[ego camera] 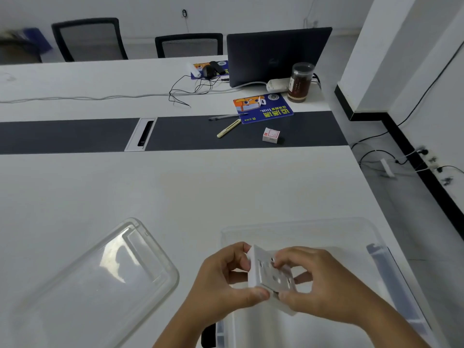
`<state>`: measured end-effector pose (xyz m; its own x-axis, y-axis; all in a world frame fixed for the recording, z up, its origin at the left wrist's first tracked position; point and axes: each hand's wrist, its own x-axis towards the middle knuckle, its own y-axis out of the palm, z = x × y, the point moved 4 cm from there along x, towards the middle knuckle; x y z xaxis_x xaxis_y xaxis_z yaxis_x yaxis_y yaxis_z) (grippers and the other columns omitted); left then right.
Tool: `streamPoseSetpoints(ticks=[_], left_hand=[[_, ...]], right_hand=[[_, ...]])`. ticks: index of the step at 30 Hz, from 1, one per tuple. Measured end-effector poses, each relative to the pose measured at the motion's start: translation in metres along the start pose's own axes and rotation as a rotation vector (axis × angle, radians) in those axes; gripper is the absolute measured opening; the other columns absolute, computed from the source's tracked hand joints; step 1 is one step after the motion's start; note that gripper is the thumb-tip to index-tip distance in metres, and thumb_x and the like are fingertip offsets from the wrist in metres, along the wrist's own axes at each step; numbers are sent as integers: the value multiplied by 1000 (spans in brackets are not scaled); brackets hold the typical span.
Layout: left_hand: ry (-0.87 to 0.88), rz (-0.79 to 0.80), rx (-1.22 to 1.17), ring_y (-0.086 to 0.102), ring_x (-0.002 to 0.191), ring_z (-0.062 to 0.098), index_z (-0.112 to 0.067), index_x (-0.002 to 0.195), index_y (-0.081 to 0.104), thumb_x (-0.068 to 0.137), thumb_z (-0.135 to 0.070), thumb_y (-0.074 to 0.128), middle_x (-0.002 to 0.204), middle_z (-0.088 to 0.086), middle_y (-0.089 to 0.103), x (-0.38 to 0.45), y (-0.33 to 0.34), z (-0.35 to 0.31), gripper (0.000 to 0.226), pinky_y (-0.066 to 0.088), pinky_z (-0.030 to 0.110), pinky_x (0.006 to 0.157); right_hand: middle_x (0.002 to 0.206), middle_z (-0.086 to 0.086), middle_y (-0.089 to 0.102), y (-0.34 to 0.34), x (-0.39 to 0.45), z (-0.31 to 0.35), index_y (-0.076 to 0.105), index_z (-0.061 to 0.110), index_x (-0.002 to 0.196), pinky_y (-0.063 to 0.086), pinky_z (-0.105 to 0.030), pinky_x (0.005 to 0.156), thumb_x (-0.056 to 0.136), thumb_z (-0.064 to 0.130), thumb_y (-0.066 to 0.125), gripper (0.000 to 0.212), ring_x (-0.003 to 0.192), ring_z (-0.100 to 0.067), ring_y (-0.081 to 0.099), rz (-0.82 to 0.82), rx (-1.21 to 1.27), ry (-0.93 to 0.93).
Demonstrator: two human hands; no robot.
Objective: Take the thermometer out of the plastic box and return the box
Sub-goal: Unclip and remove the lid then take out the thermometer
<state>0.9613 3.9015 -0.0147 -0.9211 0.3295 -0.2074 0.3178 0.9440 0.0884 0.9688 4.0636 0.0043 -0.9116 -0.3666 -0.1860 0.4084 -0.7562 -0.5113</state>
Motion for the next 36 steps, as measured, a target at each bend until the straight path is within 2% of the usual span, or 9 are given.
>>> streamPoseSetpoints(ticks=[5, 9, 12, 16, 21, 24, 27, 31, 36], left_hand=[[-30, -11, 21, 64, 69, 13, -14, 56, 51, 33, -15, 76, 92, -3, 62, 2, -1, 2, 34, 51, 17, 61], [-17, -90, -122, 66, 68, 9, -10, 66, 55, 34, -14, 73, 82, -10, 72, 8, 3, 5, 37, 51, 16, 59], [-107, -135, -230, 66, 72, 11, -11, 85, 64, 44, -30, 69, 76, -3, 75, 14, 14, 13, 45, 54, 20, 61], [-366, 92, -432, 64, 85, 20, -18, 102, 61, 71, -50, 61, 91, 5, 70, 13, 36, 19, 44, 54, 32, 71], [-298, 252, -640, 68, 81, 22, -20, 110, 53, 47, -35, 86, 92, 10, 72, 17, 43, 21, 73, 56, 27, 72], [-157, 65, -416, 67, 73, 16, -8, 92, 58, 42, -17, 76, 76, 6, 74, 27, 31, 18, 54, 55, 21, 66], [-49, -75, -133, 69, 76, 11, -8, 72, 57, 35, -15, 75, 81, -1, 76, 36, 10, 10, 42, 53, 17, 65], [84, -32, 305, 65, 86, 5, -25, 68, 57, 36, -25, 76, 100, -30, 65, 46, -5, -16, 37, 48, 7, 73], [147, 54, 541, 56, 104, -5, -44, 82, 52, 39, -39, 74, 104, -34, 61, 69, -3, -31, 48, 46, 10, 89]], right_hand=[[102, 12, 62, -2, 1, -10, 68, 18, 89, 49, -18, 69, 72, 47, 40, 44, 89, -8, 60, -6, 104, -81], [115, 40, 48, -3, 2, -15, 62, 39, 103, 45, -5, 80, 72, 73, 33, 55, 102, 10, 55, -110, 137, -106], [106, 49, 52, -1, 1, -15, 51, 53, 104, 45, -3, 78, 79, 67, 25, 39, 96, 12, 57, -260, 89, -169], [118, 56, 36, -3, 0, -22, 43, 56, 113, 33, 5, 89, 86, 57, 26, 32, 112, 21, 43, -368, 24, -253], [131, 48, 31, -9, 0, -32, 42, 59, 114, 28, 1, 98, 88, 52, 31, 29, 128, 8, 32, -353, 2, -319], [127, 48, 36, -12, 3, -40, 46, 63, 106, 33, -5, 100, 76, 68, 37, 31, 124, 10, 36, -315, 147, -209], [126, 36, 48, -19, 10, -46, 46, 59, 111, 41, -21, 102, 62, 75, 50, 52, 123, 3, 43, -206, 466, -131], [131, 28, 46, -34, 34, -32, 38, 42, 118, 38, -8, 95, 45, 77, 61, 84, 123, 9, 39, -23, 422, -115], [119, 4, 52, -48, 56, -29, 53, 31, 98, 46, -9, 82, 40, 53, 81, 68, 101, 2, 57, -15, 399, -113]])
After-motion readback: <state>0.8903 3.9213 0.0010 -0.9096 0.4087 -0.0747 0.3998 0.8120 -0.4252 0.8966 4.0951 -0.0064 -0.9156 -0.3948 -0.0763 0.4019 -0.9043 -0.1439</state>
